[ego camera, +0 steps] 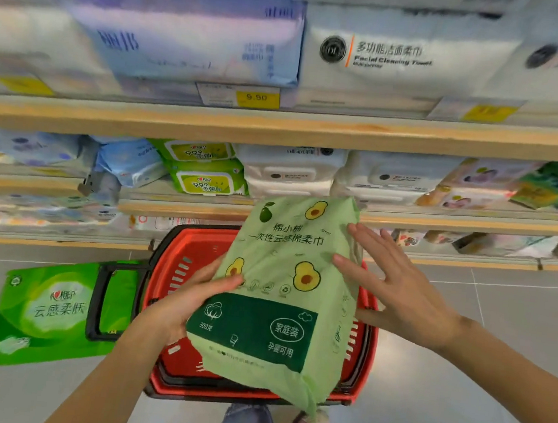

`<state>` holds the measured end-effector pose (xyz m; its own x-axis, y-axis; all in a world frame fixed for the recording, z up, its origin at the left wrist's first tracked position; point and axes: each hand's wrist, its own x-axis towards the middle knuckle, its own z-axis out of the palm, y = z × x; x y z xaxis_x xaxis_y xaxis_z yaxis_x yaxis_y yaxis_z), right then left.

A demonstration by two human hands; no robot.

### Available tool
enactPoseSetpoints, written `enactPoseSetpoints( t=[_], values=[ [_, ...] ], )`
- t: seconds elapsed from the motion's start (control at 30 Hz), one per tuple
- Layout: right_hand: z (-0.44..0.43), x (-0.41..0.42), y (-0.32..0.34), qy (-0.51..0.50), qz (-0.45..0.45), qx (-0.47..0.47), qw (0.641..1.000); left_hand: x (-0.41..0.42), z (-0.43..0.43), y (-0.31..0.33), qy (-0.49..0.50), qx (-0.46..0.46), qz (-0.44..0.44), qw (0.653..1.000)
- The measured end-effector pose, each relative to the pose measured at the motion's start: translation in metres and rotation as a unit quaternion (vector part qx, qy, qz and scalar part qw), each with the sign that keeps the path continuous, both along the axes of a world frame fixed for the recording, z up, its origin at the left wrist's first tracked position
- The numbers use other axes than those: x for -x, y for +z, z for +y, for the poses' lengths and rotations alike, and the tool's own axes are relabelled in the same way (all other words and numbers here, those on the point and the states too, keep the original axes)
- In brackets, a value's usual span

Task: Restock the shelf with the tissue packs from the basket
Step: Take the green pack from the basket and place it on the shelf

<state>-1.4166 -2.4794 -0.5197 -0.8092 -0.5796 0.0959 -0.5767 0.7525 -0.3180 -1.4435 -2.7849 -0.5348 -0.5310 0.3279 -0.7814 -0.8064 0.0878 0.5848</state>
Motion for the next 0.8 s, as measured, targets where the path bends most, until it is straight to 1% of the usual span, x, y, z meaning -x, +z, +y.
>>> enactPoseSetpoints(
  t=[0.07, 0.1, 0.17, 0.2, 0.27, 0.3, 0.37, 0.43, 0.5, 0.67, 0.73, 0.8],
  values=[
    [0.004, -0.008, 0.025, -0.038, -0.055, 0.012, 0.998, -0.002, -0.002, 0.019, 0.005, -0.004, 0.027, 1.000],
    [0.004, -0.013, 0.038, -0.063, -0.092, 0.035, 0.993, -0.003, -0.003, 0.030, 0.006, -0.002, 0.043, 0.999],
    [0.000, -0.027, 0.063, -0.117, -0.184, 0.129, 0.967, -0.006, -0.002, 0.057, 0.016, -0.015, 0.080, 0.997],
    [-0.004, -0.034, 0.077, -0.141, -0.232, 0.197, 0.942, -0.008, 0.000, 0.071, 0.016, -0.025, 0.095, 0.995],
    [-0.017, -0.046, 0.102, -0.177, -0.310, 0.330, 0.874, -0.012, 0.003, 0.098, 0.023, -0.038, 0.121, 0.992],
    [-0.024, -0.051, 0.113, -0.188, -0.336, 0.380, 0.841, -0.015, 0.004, 0.111, 0.024, -0.042, 0.134, 0.990],
    [-0.037, -0.060, 0.132, -0.201, -0.362, 0.446, 0.793, -0.022, 0.006, 0.139, 0.015, -0.045, 0.160, 0.986],
    [-0.047, -0.067, 0.150, -0.207, -0.368, 0.485, 0.765, -0.029, 0.007, 0.163, 0.014, -0.041, 0.185, 0.982],
    [-0.055, -0.075, 0.169, -0.208, -0.361, 0.490, 0.765, -0.038, 0.005, 0.185, 0.012, -0.037, 0.207, 0.977],
    [-0.065, -0.092, 0.221, -0.201, -0.312, 0.479, 0.795, -0.056, 0.001, 0.239, -0.028, -0.037, 0.275, 0.960],
    [-0.066, -0.099, 0.243, -0.191, -0.286, 0.476, 0.809, -0.062, -0.001, 0.262, -0.045, -0.029, 0.323, 0.945],
    [-0.070, -0.109, 0.268, -0.184, -0.259, 0.476, 0.820, -0.069, -0.003, 0.287, -0.067, -0.030, 0.380, 0.922]
  ],
)
